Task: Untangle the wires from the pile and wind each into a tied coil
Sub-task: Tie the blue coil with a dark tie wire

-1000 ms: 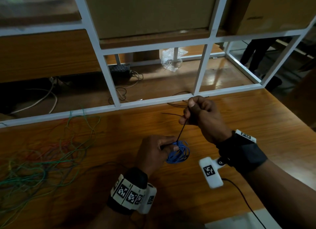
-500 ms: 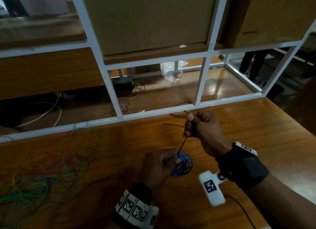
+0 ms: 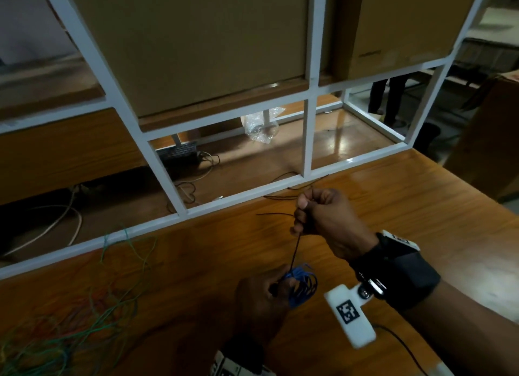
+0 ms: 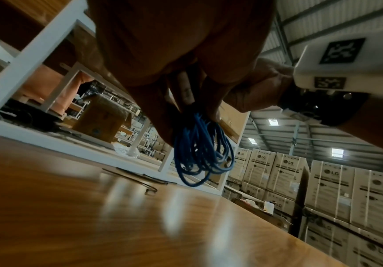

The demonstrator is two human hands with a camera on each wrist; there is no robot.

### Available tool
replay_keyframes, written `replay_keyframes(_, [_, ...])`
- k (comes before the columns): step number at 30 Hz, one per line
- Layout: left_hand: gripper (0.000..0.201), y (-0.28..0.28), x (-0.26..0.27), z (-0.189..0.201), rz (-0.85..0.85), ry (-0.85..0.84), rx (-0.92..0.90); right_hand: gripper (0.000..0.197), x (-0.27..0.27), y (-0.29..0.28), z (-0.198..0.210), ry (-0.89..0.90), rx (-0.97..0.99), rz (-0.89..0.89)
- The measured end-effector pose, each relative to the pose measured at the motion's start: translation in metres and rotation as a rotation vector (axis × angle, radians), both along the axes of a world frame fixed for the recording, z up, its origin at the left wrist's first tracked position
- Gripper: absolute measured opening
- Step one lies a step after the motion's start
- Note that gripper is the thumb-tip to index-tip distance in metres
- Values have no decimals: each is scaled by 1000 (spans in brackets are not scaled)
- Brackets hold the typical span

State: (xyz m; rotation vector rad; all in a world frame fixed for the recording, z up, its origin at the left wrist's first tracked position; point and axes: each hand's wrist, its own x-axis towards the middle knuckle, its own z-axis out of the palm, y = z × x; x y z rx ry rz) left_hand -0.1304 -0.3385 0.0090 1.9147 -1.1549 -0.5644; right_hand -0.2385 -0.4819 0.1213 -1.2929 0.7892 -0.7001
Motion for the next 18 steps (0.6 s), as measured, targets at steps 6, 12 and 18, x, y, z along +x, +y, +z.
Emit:
replay_keyframes(6, [27,-30,-10,4,53,408,4,14,-14,-19,-6,-103,56,-102])
replay_keyframes(12, [18,-77,-36,24,217,825,-26,51,-71,-40,-45,71,130,-11])
replay_keyframes(18, [26,-122,-70,30,91,808,13,54,-128,-39,-71,59,229,-4])
